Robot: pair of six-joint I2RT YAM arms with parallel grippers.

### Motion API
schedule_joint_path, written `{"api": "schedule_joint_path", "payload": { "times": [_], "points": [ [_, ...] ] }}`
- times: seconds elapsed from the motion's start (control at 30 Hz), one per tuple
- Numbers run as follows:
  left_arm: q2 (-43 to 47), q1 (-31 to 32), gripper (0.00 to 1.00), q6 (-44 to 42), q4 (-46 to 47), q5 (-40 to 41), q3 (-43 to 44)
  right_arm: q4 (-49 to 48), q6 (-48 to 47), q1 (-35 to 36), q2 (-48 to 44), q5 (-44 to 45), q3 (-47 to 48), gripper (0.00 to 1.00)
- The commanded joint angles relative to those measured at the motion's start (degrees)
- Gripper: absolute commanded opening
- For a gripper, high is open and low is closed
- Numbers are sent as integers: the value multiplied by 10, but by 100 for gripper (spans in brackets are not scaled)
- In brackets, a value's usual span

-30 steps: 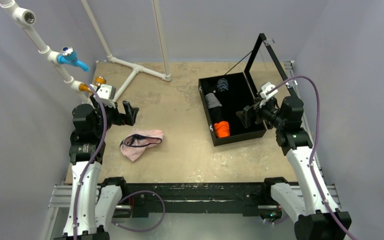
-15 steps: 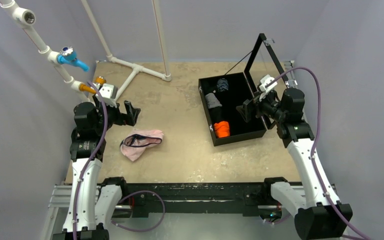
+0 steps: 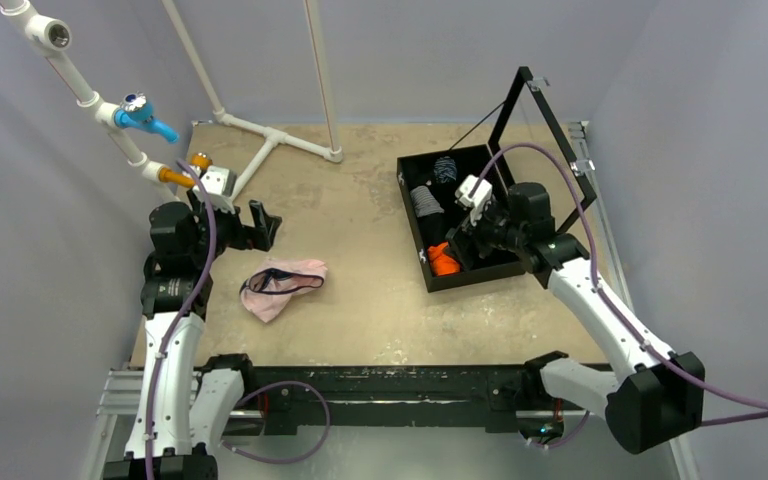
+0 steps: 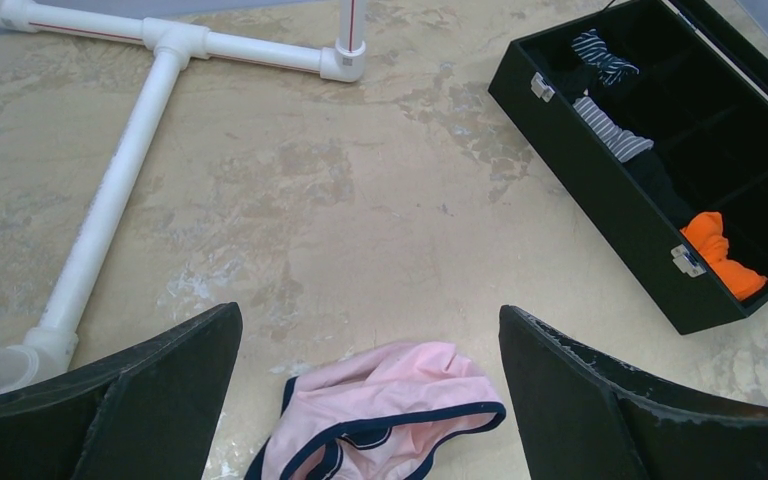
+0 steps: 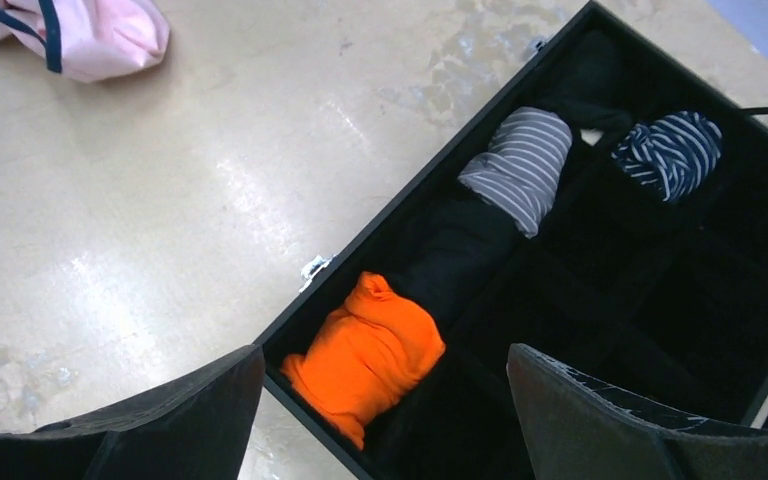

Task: Roll the underwear
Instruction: Move the storage box to the center of the board.

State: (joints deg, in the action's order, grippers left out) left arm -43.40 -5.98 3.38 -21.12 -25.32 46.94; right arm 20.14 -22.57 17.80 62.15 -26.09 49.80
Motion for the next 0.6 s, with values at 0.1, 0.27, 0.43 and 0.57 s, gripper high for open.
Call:
{"api": "schedule_joint_path", "payload": {
  "times": [0.1,0.27,0.43,0.57],
  "points": [
    [-4,-1,100,-6,14,-4,-3,-10,-17,66,38,49,-7,85],
    [-14,-1,100,-5,13,-6,-1,-41,9,104,67,77,-11,76],
    [-8,-2,100,-6,13,-2,-2,-58,24,135,101,105,-11,67],
    [-7,-2,100,-7,12,2,-1,-62,27,158,136,139,-10,61]
  ]
}}
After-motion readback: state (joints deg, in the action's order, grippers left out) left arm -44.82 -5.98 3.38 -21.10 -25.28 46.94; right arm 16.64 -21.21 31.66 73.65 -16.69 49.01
